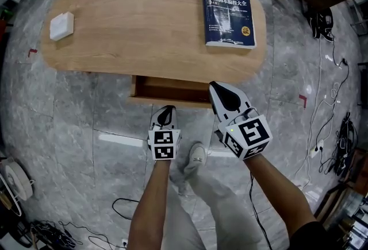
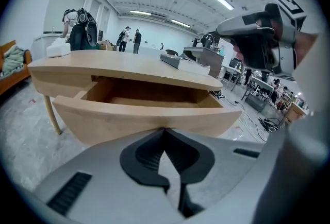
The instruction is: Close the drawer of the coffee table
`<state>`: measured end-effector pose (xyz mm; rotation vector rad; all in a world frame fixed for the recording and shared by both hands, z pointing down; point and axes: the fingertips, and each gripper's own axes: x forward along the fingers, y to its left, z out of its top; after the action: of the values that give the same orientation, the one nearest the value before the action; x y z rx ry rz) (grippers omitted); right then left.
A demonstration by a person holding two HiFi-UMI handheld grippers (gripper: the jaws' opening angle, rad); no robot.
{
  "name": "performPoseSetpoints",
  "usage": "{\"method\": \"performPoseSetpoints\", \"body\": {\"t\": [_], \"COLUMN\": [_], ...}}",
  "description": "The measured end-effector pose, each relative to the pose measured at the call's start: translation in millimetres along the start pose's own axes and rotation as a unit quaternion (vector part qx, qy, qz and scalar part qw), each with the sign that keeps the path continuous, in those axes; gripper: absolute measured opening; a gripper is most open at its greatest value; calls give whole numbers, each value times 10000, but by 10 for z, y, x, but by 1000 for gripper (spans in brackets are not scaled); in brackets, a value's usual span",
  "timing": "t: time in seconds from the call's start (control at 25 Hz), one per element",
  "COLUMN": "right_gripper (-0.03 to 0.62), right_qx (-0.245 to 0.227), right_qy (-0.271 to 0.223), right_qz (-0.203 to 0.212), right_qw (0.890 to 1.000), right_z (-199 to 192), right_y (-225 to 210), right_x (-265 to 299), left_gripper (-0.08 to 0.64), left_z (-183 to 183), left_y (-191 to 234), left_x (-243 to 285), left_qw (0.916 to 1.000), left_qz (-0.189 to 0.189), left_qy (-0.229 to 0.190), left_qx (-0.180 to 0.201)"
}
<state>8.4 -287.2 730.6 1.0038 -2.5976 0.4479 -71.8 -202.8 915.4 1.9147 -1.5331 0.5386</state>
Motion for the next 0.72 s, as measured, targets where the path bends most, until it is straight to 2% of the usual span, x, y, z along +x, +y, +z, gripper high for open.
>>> {"method": "performPoseSetpoints", "body": {"t": [0.32, 0.72], "right_gripper": [11, 12], "right_qx": [65, 78], "right_qy": [-34, -16], "right_qz": [1, -27], "right_qw": [10000, 10000], "right_z": [12, -21], "right_y": [-14, -77], "right_x": [13, 5], "left_gripper": [2, 2], "left_z": [43, 208], "left_y": [27, 61], "left_x": [72, 205], "left_qw": [10000, 9998], "left_qz": [1, 36], "left_qy": [47, 66], "left_qx": [-4, 167]}}
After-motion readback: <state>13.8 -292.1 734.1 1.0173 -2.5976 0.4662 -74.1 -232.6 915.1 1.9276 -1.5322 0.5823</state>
